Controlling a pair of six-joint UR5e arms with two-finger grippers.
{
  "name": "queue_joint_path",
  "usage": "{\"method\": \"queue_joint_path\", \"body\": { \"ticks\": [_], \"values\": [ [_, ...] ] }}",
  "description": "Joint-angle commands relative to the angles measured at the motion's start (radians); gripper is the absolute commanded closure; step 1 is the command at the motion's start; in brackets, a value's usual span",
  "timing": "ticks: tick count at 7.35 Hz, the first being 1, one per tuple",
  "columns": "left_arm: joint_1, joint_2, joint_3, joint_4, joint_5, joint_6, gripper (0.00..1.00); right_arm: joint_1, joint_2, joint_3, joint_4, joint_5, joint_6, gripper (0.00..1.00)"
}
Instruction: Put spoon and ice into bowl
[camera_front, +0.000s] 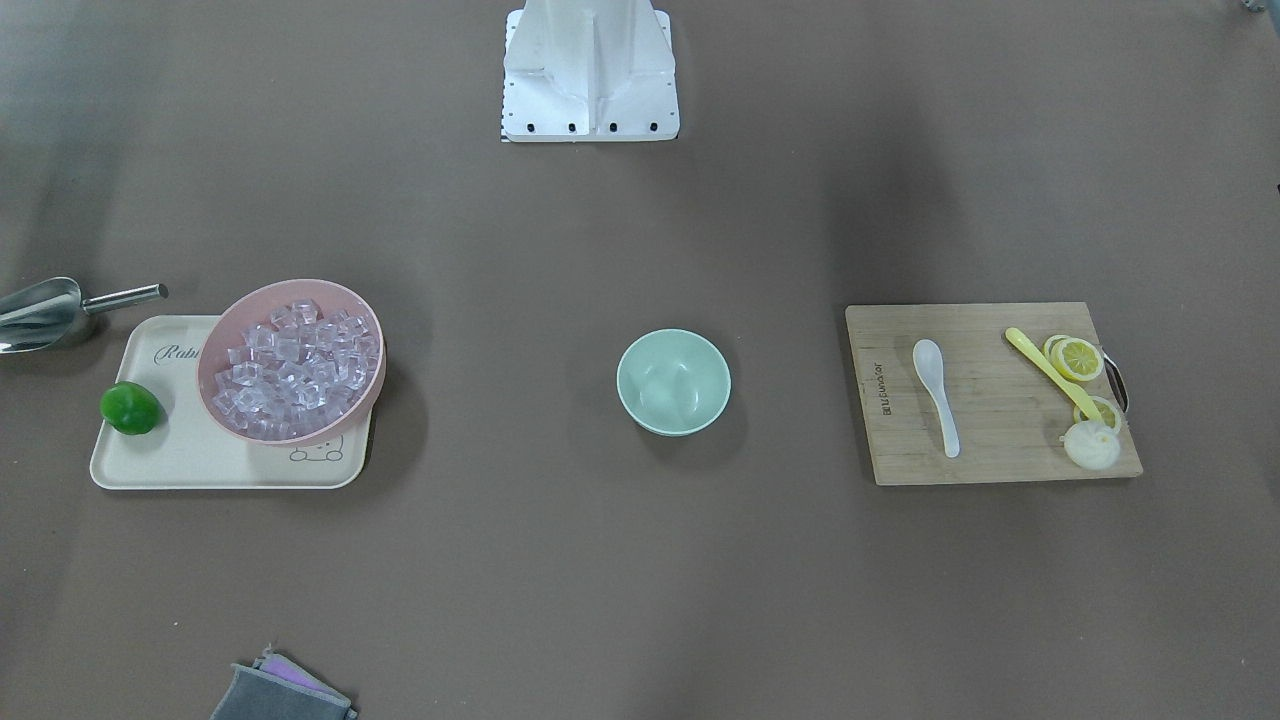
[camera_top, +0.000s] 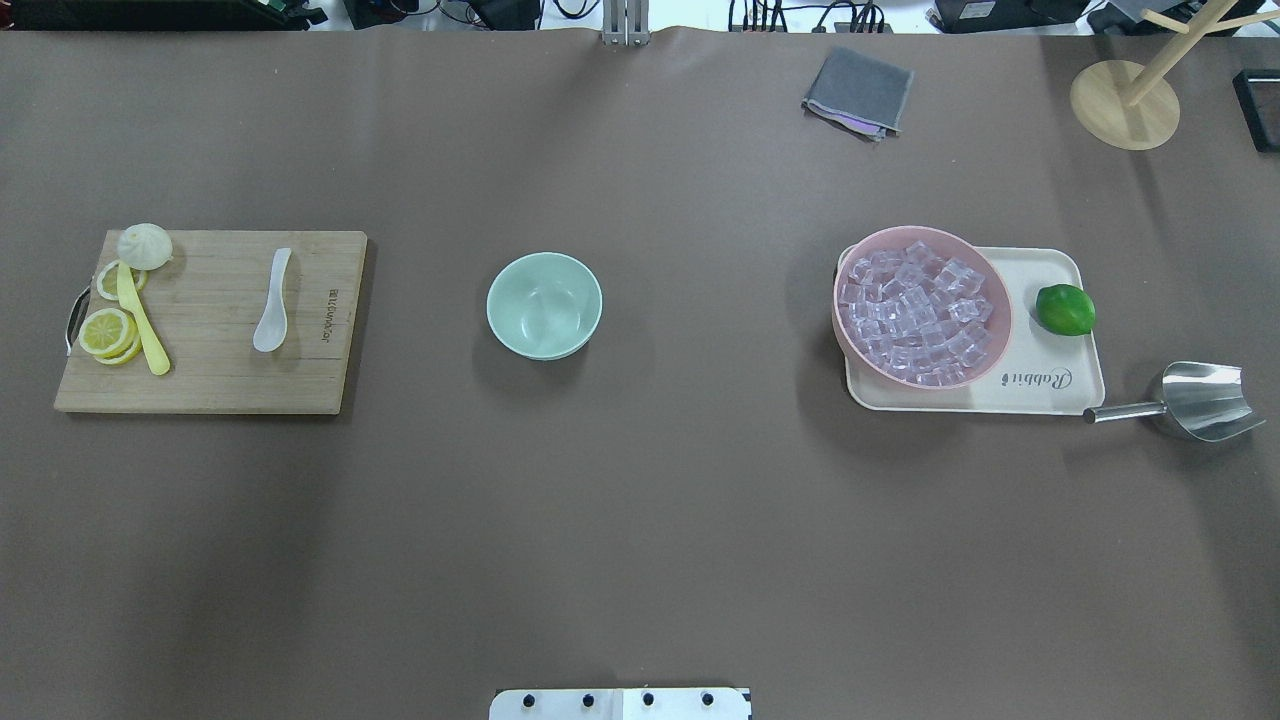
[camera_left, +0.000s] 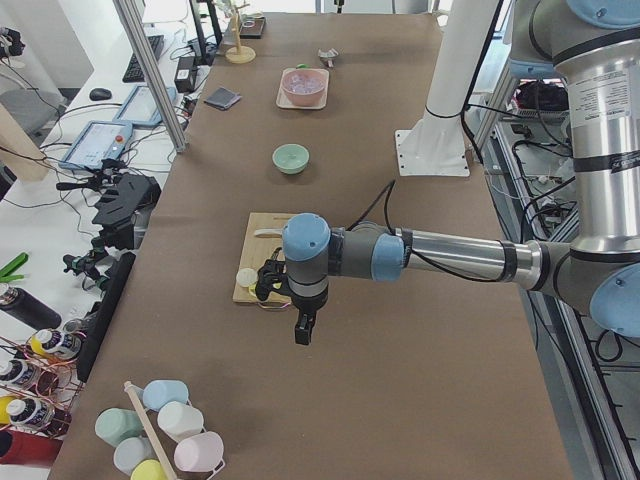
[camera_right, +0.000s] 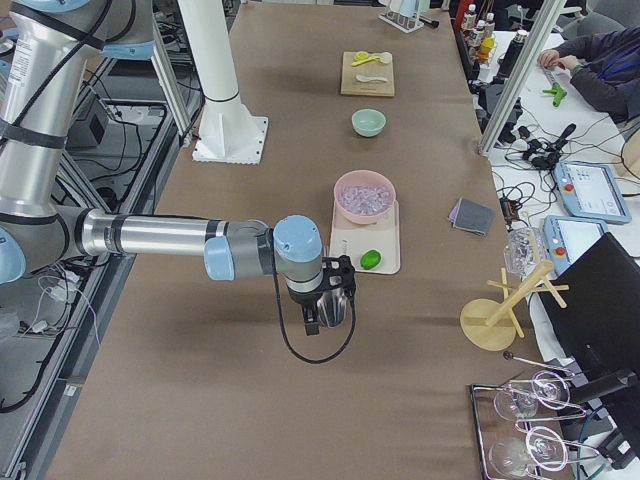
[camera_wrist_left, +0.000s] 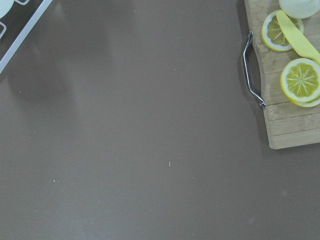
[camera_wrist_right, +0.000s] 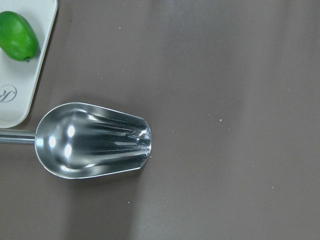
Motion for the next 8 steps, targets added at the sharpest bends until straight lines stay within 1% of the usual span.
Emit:
{"method": "queue_joint_path", "body": {
  "ticks": [1, 3, 4, 5, 7, 8],
  "values": [
    [-0.001, -0.011, -0.010, 0.001, 0.000, -0.002, 0.02, 0.000, -0.010, -0.041, 0.139, 0.005, 0.003, 0.00],
    [-0.005, -0.016, -0.029, -0.006, -0.002, 0.000, 0.02, 0.000, -0.008, -0.081, 0.355, 0.007, 0.011, 0.00],
    [-0.005, -0.034, -0.029, -0.034, -0.002, 0.000, 0.02, 0.000, -0.005, -0.079, 0.417, 0.007, 0.034, 0.00],
    [-0.005, -0.036, -0.026, -0.116, -0.002, -0.003, 0.02, 0.000, 0.004, -0.070, 0.422, 0.007, 0.065, 0.00],
    [-0.003, -0.051, 0.012, -0.399, 0.000, -0.005, 0.02, 0.000, 0.022, -0.021, 0.422, -0.001, 0.069, 0.01],
    [-0.003, -0.074, 0.049, -0.432, -0.008, -0.006, 0.02, -0.001, 0.071, -0.006, 0.422, 0.002, 0.073, 0.02]
  ]
}}
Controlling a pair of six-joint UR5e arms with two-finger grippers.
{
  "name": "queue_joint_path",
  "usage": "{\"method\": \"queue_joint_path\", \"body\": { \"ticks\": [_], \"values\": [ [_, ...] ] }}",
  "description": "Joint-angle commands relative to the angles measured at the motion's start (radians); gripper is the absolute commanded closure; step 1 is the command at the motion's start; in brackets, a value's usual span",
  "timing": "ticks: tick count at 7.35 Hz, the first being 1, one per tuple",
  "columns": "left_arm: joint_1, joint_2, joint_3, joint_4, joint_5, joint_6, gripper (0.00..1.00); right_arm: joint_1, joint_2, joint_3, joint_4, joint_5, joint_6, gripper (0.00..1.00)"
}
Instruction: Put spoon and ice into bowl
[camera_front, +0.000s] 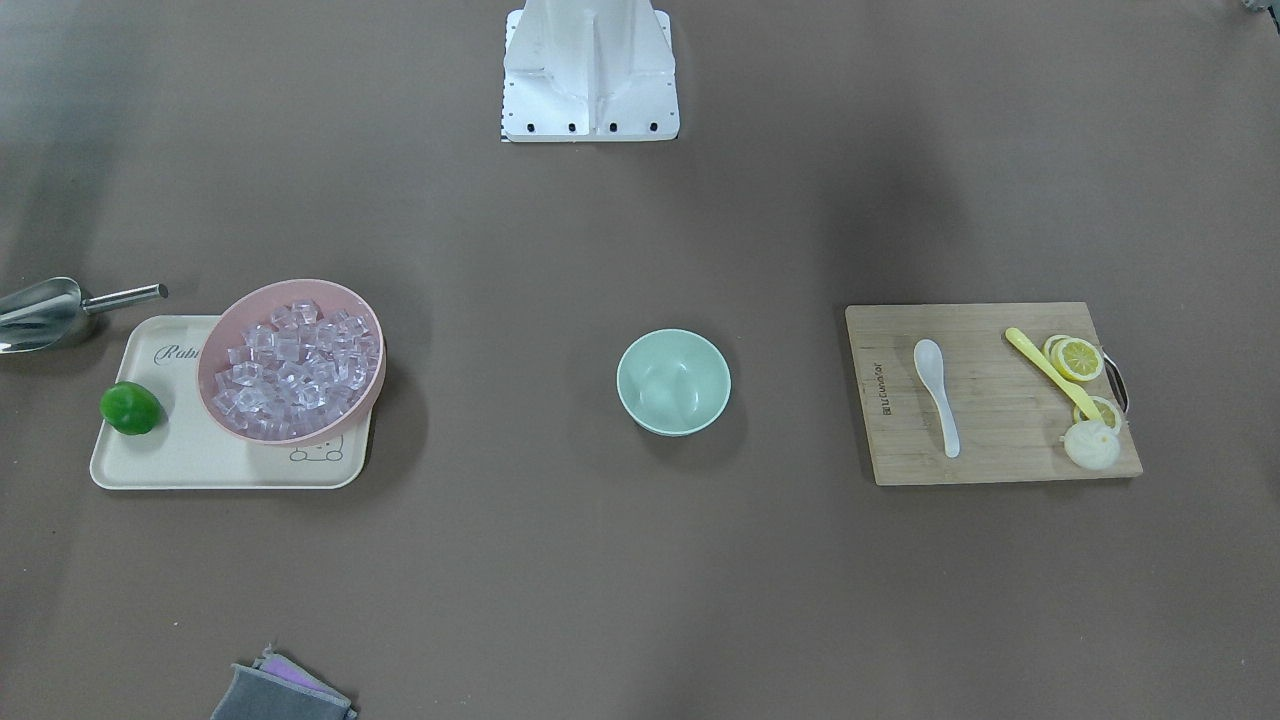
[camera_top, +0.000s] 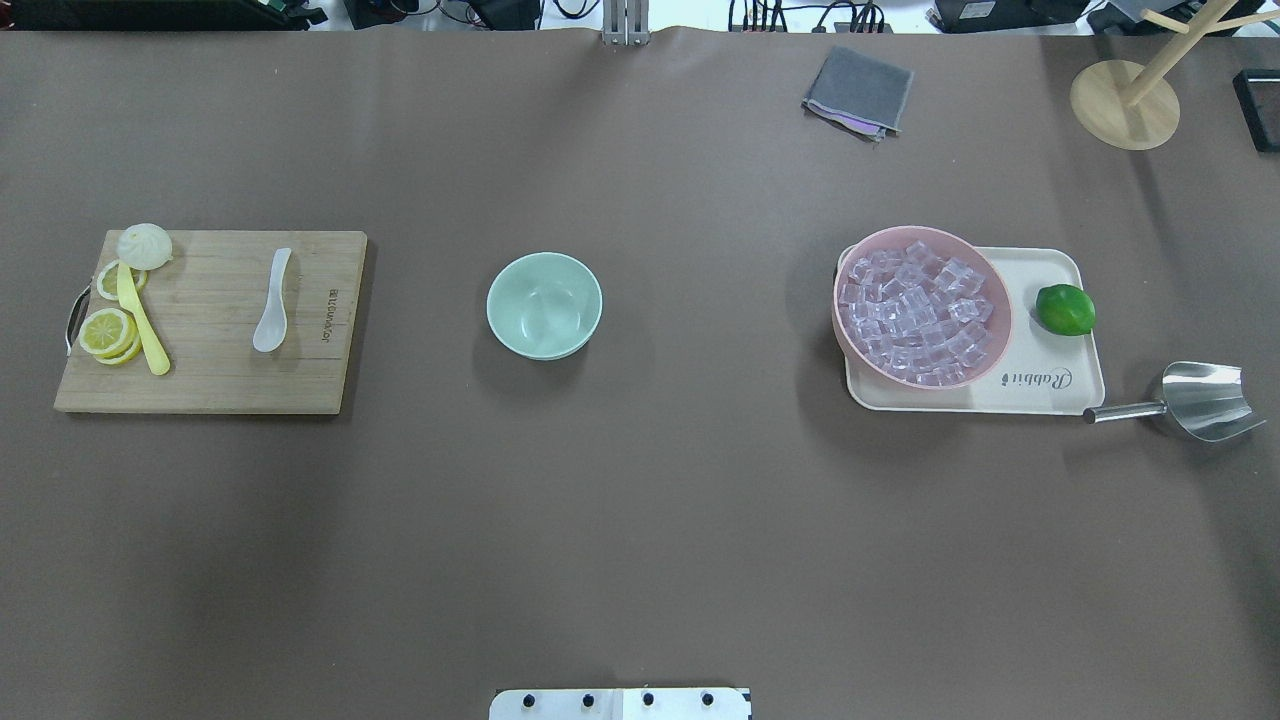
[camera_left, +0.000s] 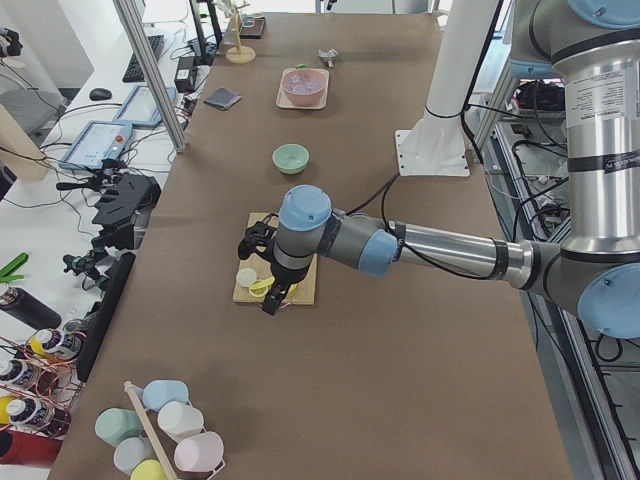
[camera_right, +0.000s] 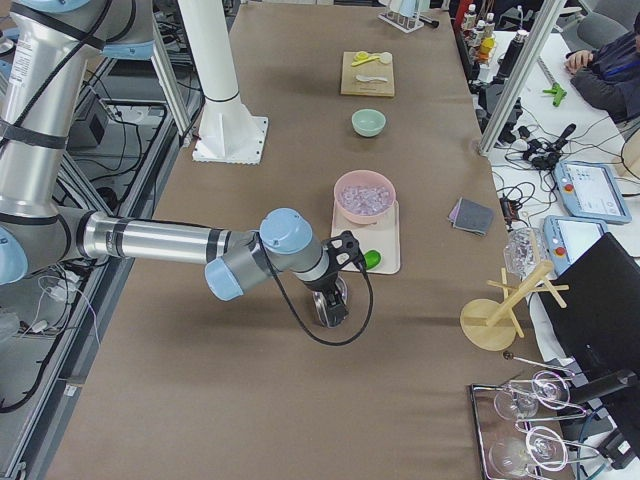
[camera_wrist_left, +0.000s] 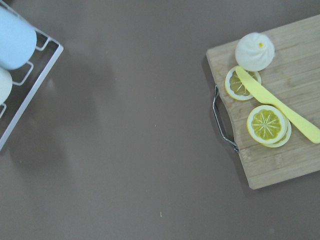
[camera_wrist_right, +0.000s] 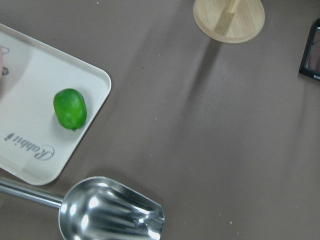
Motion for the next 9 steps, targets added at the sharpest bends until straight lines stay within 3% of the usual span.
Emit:
{"method": "queue_joint_path", "body": {
  "ticks": [1, 3, 5, 8, 9],
  "values": [
    [0.001, -0.024, 0.035, -0.113, -0.008, 0.006, 0.02, -0.001, 0.111, 0.023, 0.000, 0.008, 0.006, 0.02],
    [0.010, -0.041, 0.053, -0.185, -0.019, -0.070, 0.02, -0.073, 0.169, 0.026, -0.001, 0.008, 0.094, 0.03],
    [0.156, -0.124, 0.067, -0.196, -0.022, -0.304, 0.02, -0.197, 0.252, 0.055, -0.004, -0.012, 0.341, 0.03],
    [0.316, -0.180, 0.099, -0.194, 0.001, -0.577, 0.02, -0.393, 0.273, 0.118, -0.047, -0.205, 0.592, 0.03],
    [0.353, -0.190, 0.102, -0.196, 0.055, -0.642, 0.02, -0.468, 0.295, 0.177, -0.160, -0.312, 0.650, 0.03]
  ]
}}
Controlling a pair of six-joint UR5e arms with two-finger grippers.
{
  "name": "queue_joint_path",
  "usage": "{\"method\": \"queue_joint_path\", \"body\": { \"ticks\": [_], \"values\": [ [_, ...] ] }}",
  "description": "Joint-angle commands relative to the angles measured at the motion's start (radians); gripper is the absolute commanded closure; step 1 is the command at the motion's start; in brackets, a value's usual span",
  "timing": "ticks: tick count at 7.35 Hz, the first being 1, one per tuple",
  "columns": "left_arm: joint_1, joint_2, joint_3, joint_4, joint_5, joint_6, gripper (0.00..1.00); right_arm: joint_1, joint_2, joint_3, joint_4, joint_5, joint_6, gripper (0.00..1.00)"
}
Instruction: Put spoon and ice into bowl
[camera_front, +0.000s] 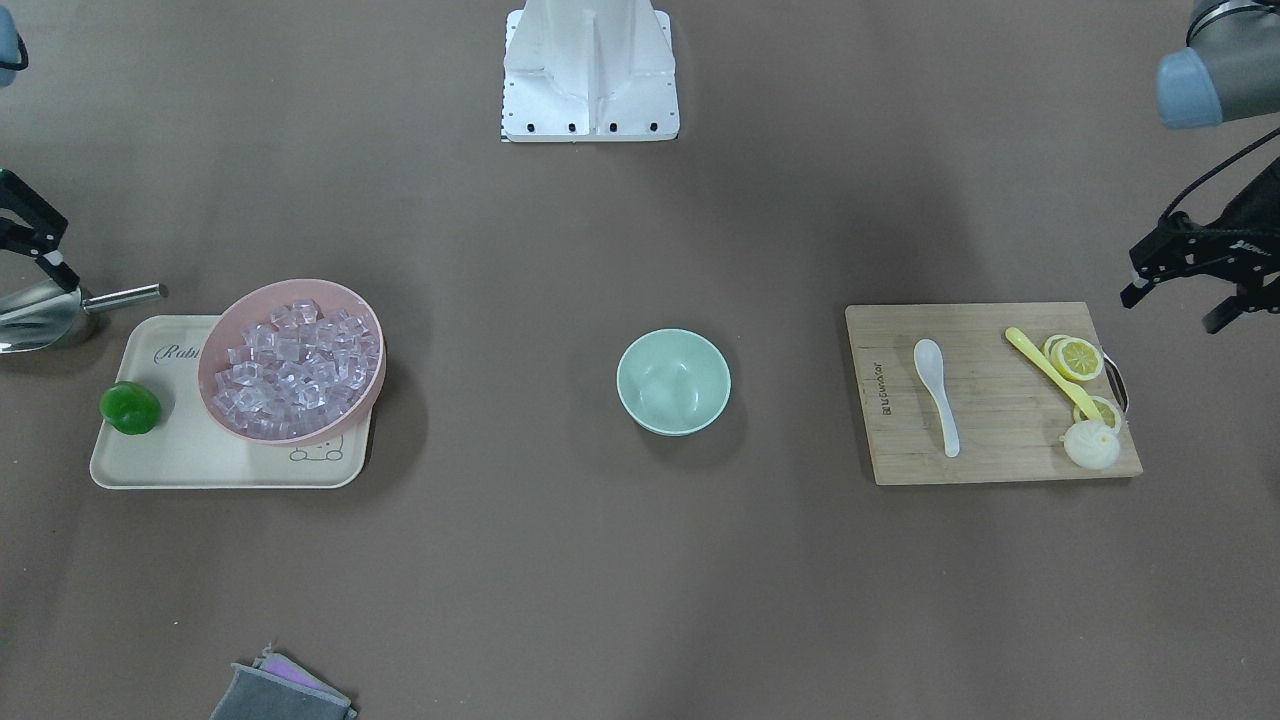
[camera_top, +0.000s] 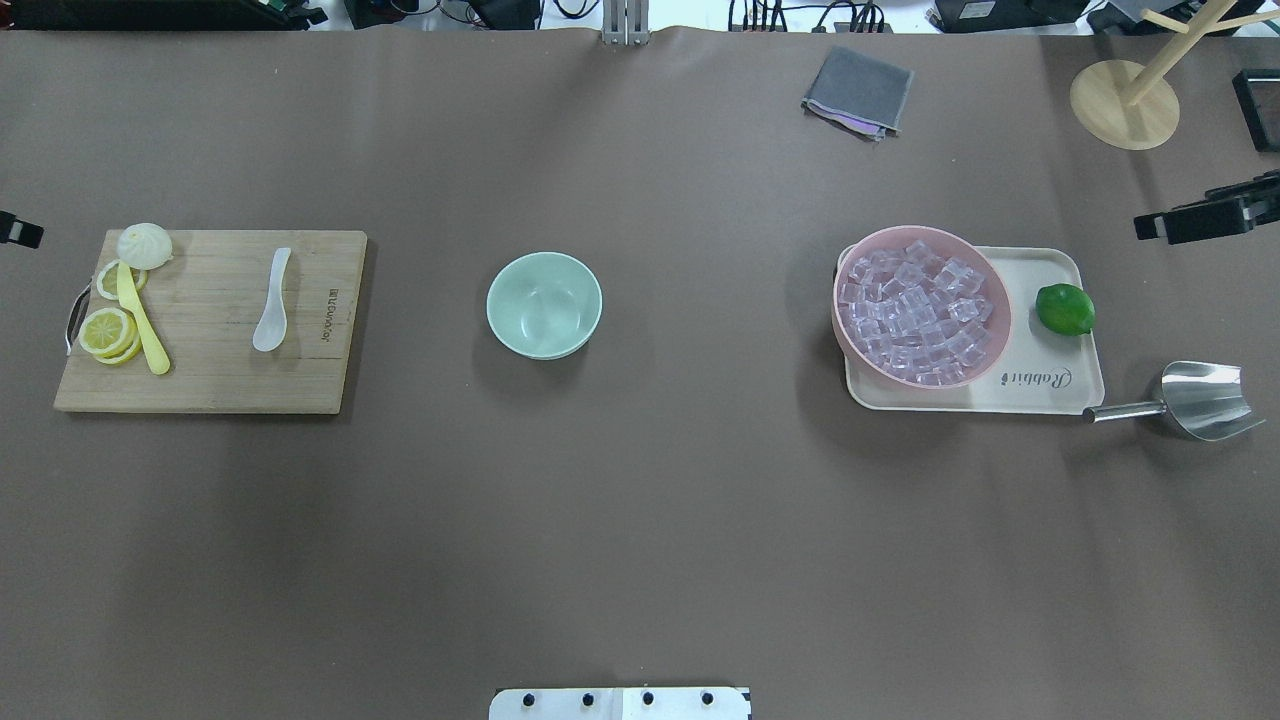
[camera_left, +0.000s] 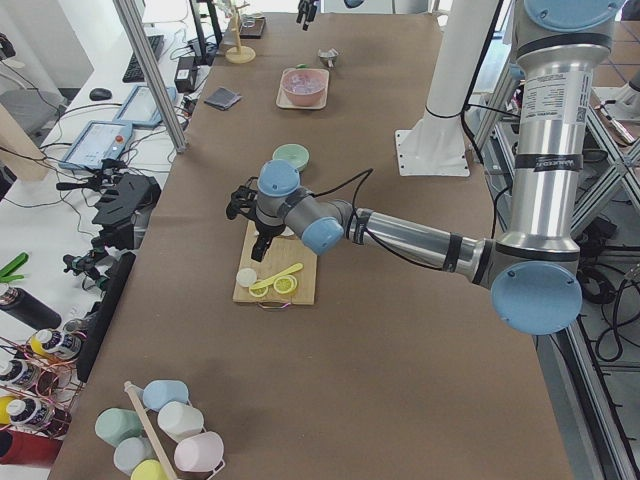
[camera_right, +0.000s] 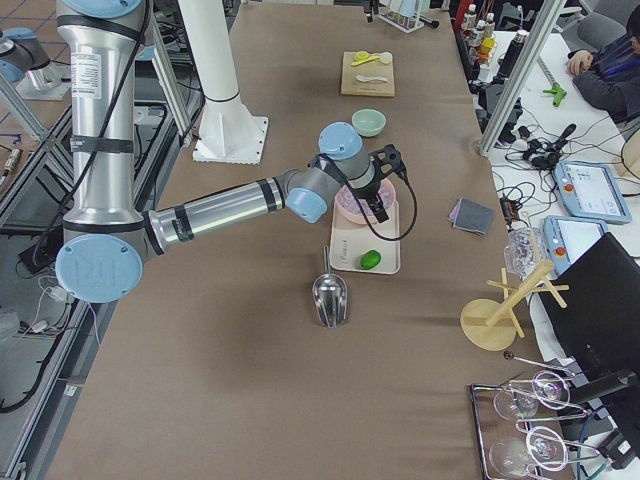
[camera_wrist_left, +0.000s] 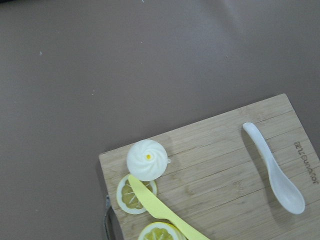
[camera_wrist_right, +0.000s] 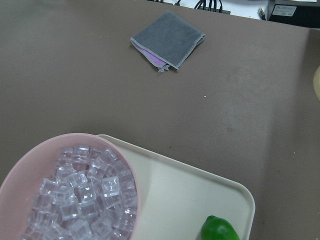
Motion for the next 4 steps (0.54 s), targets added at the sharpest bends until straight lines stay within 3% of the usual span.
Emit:
{"method": "queue_joint_path", "body": {
  "ticks": [1, 3, 4],
  "values": [
    [0.090, -0.051, 0.027, -0.001, 0.076, -0.157, 0.02, -0.150, 0.091, 0.084, -0.228, -0.199, 0.148, 0.02],
    [0.179, -0.128, 0.083, -0.001, 0.166, -0.298, 0.03, -0.250, 0.200, 0.085, -0.372, -0.328, 0.272, 0.02],
    [0.216, -0.145, 0.092, -0.001, 0.211, -0.378, 0.03, -0.279, 0.237, 0.080, -0.412, -0.349, 0.317, 0.02]
  ]
}}
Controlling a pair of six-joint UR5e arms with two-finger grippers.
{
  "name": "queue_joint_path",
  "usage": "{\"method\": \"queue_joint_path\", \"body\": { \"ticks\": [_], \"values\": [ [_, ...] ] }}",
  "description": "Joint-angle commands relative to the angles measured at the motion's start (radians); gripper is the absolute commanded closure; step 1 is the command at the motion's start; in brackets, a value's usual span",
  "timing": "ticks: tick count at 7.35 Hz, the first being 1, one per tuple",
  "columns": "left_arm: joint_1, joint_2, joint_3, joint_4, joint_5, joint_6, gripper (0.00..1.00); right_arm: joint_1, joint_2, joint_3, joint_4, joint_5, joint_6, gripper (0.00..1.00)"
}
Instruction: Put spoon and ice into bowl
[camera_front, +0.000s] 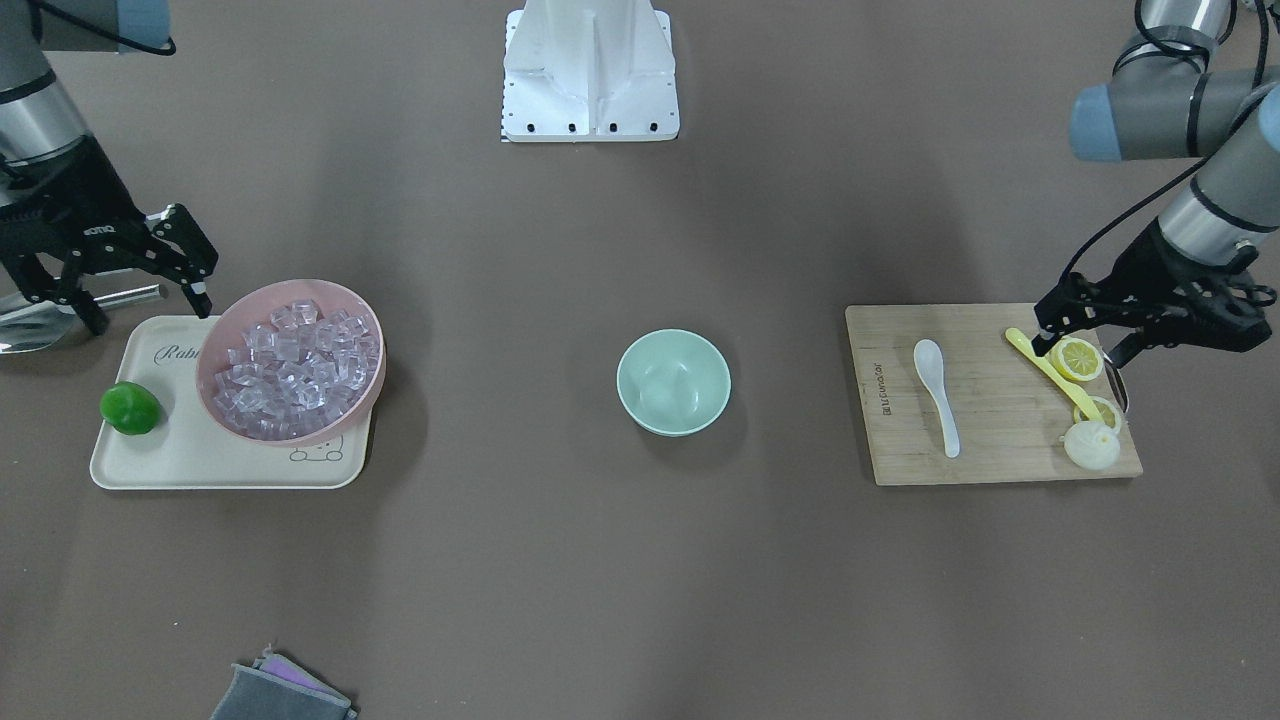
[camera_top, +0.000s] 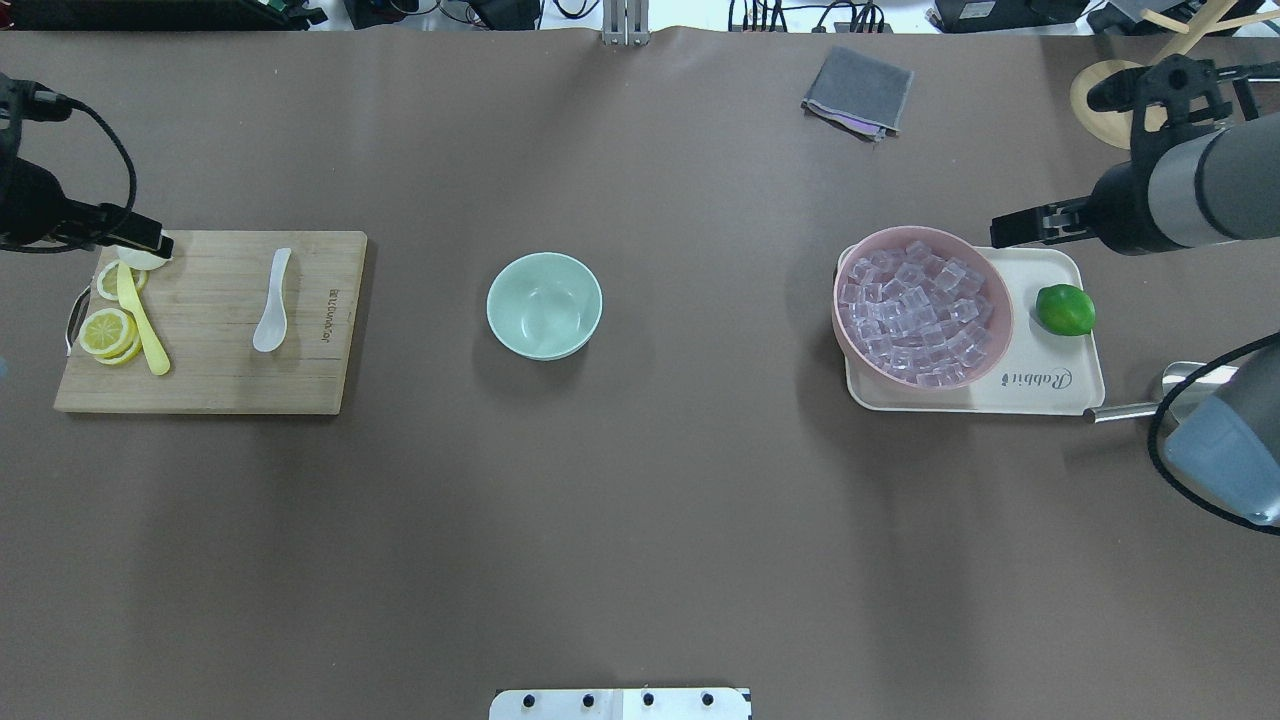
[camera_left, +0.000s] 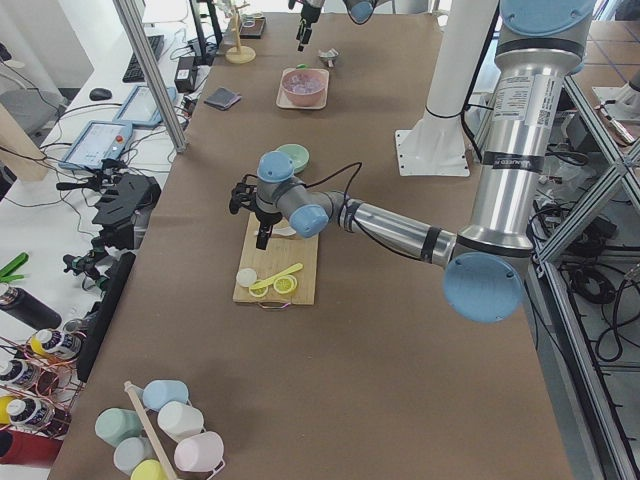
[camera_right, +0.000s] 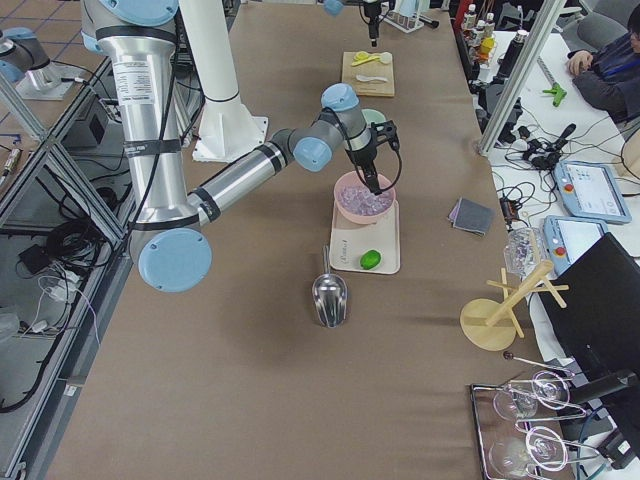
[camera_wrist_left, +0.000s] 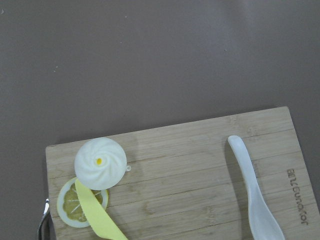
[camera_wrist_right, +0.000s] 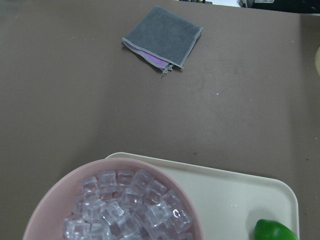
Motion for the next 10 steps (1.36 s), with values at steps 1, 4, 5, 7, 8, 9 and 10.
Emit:
{"method": "queue_joint_path", "body": {
  "ticks": [1, 4, 5, 7, 8, 9, 10],
  "values": [
    [0.086, -0.049, 0.029, 0.000, 0.099, -0.156, 0.05, -0.065, 0.088, -0.003, -0.117, -0.072, 0.094, 0.02],
    [0.197, -0.078, 0.075, -0.009, 0.256, -0.270, 0.15, -0.094, 0.104, -0.004, -0.139, -0.115, 0.101, 0.01],
    [0.209, -0.084, 0.112, -0.058, 0.285, -0.270, 0.20, -0.096, 0.104, -0.003, -0.139, -0.117, 0.101, 0.01],
    [0.234, -0.113, 0.169, -0.132, 0.306, -0.272, 0.45, -0.099, 0.102, -0.003, -0.139, -0.124, 0.101, 0.01],
    [0.234, -0.115, 0.169, -0.132, 0.305, -0.272, 0.54, -0.099, 0.104, -0.003, -0.139, -0.126, 0.101, 0.01],
    [0.234, -0.118, 0.169, -0.132, 0.305, -0.269, 0.62, -0.099, 0.104, -0.004, -0.139, -0.126, 0.099, 0.01],
    [0.234, -0.119, 0.169, -0.132, 0.305, -0.264, 0.76, -0.099, 0.104, -0.004, -0.139, -0.126, 0.099, 0.01]
  ]
}}
